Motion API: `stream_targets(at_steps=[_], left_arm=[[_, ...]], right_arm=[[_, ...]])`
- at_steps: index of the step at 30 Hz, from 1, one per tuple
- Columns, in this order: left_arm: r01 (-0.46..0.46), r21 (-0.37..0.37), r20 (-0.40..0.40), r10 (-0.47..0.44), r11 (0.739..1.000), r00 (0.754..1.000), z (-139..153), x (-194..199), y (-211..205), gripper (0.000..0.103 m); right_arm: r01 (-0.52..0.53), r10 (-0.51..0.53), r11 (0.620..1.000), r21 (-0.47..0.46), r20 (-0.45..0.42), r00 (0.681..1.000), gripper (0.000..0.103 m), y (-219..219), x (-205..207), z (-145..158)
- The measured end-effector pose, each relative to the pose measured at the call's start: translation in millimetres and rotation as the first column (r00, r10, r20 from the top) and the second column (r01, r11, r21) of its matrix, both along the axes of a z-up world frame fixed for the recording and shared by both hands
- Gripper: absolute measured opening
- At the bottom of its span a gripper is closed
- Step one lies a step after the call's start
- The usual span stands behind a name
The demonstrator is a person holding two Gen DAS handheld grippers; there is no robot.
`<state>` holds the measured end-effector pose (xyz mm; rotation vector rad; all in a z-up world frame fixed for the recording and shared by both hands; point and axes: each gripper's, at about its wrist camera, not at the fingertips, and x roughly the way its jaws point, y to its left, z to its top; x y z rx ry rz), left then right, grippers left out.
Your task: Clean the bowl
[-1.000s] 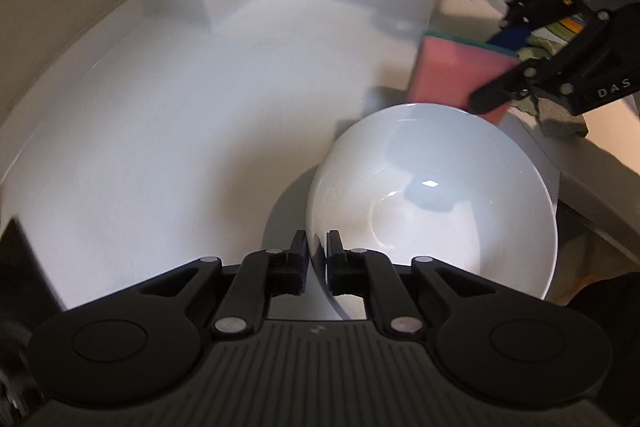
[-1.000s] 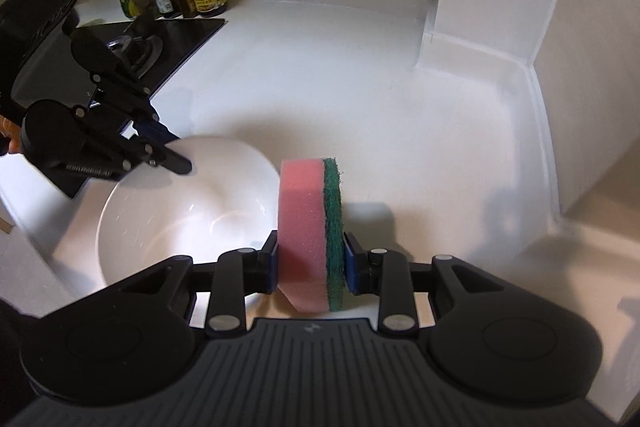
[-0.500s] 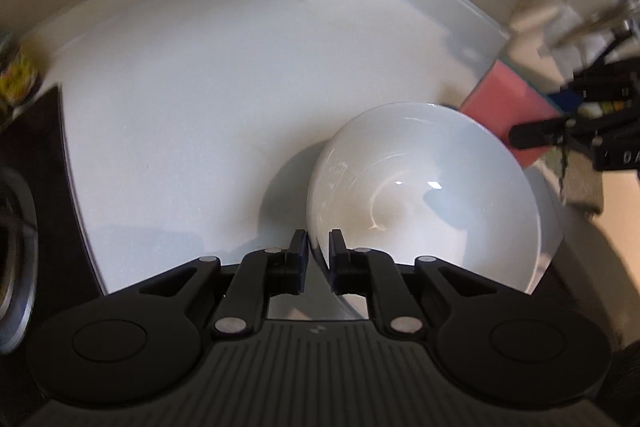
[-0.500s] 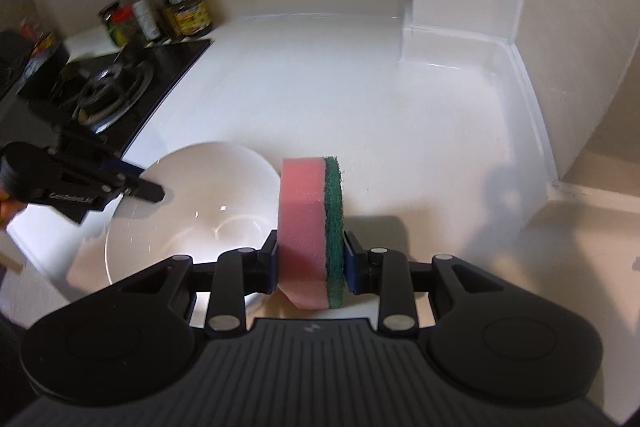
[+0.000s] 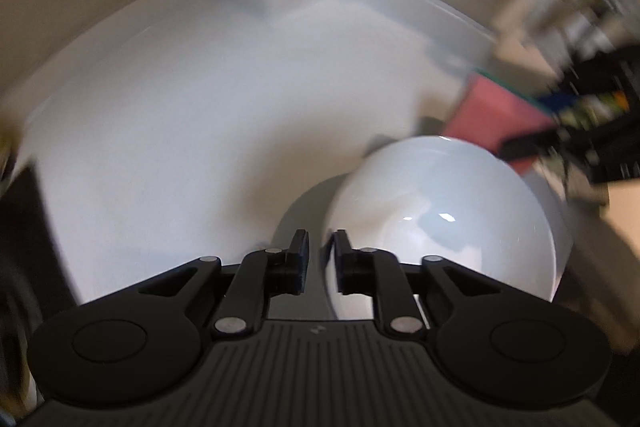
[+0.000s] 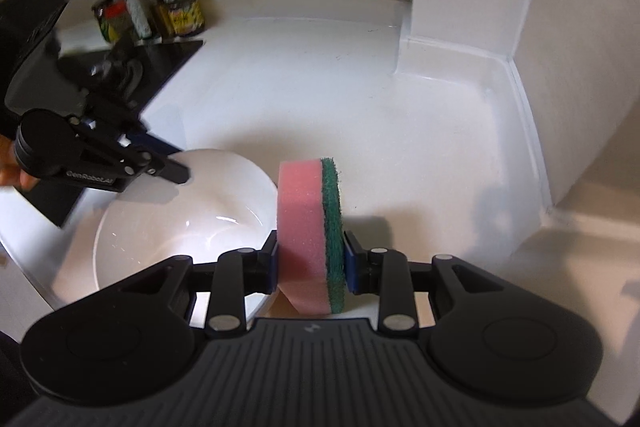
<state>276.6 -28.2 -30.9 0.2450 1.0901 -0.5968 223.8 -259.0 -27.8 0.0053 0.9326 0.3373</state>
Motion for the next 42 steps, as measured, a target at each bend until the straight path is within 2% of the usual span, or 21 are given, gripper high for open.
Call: stream_targets(at_steps=[2,6,8,10,13,16,18,20,23,27,29,33,35,38,39,40,42], left_arm=[[-0.055,-0.012,-0.021,0.054,0.998,0.998,-1,-11,8,0.018],[-0.031,0.006,-0.043,0.031,1.000,0.999,-10,-19,11,0.017],[0.021,0.030,-0.033,-0.020,0.999,0.999,-13,-17,5,0.012],[0.098,0.069,-0.003,-0.098,0.993,0.995,-14,-15,-4,0.011],[0.233,0.121,0.023,-0.237,0.965,0.971,-14,-11,-18,0.011],[0.280,0.142,0.030,-0.287,0.949,0.957,-13,-2,-31,0.011],[0.240,0.145,0.033,-0.247,0.960,0.968,-12,2,-34,0.011],[0.151,0.116,0.025,-0.155,0.982,0.988,-8,3,-30,0.012],[-0.036,0.034,0.015,0.035,0.999,0.999,1,-3,-7,0.012],[-0.051,0.012,-0.003,0.051,0.999,0.999,-6,-24,5,0.012],[-0.017,0.024,0.012,0.016,1.000,1.000,-8,-28,5,0.010],[0.124,0.086,0.045,-0.128,0.989,0.991,-6,-23,-5,0.009],[0.222,0.109,0.053,-0.229,0.969,0.972,-5,-18,-11,0.010],[0.365,0.144,0.058,-0.376,0.920,0.925,-5,-9,-25,0.010],[0.383,0.148,0.062,-0.395,0.912,0.917,-6,-7,-29,0.010],[0.371,0.144,0.070,-0.383,0.917,0.921,-5,-5,-30,0.011],[0.312,0.124,0.089,-0.323,0.942,0.942,-1,-3,-29,0.011]], right_arm=[[0.029,-0.029,0.999,0.042,-0.006,1.000,0.027,-6,-3,-2],[0.026,-0.025,0.998,0.051,-0.019,1.000,0.027,-9,-11,-3],[-0.007,0.008,1.000,0.028,-0.026,1.000,0.027,-7,-12,-1],[-0.044,0.044,0.999,-0.001,-0.029,0.999,0.027,-5,-11,0],[-0.070,0.069,0.997,-0.044,-0.021,0.997,0.027,0,-6,3],[-0.071,0.071,0.994,-0.088,0.001,0.997,0.027,8,3,4],[-0.067,0.069,0.992,-0.110,0.013,0.998,0.027,13,7,4],[-0.068,0.071,0.990,-0.120,0.021,0.997,0.027,17,7,3],[-0.055,0.058,0.993,-0.103,0.022,0.998,0.027,16,4,1],[-0.034,0.036,0.997,-0.066,0.020,0.999,0.027,11,-5,1],[-0.059,0.060,0.996,-0.066,0.010,0.998,0.027,11,-11,2],[-0.113,0.112,0.990,-0.081,-0.025,0.993,0.027,10,-11,4],[-0.121,0.119,0.989,-0.088,-0.026,0.993,0.027,9,-8,5],[-0.124,0.123,0.987,-0.099,-0.014,0.992,0.027,12,2,4],[-0.123,0.123,0.987,-0.104,-0.007,0.992,0.027,13,5,4],[-0.117,0.117,0.988,-0.104,-0.003,0.993,0.027,14,7,4],[-0.098,0.099,0.991,-0.094,0.003,0.995,0.027,14,10,3]])
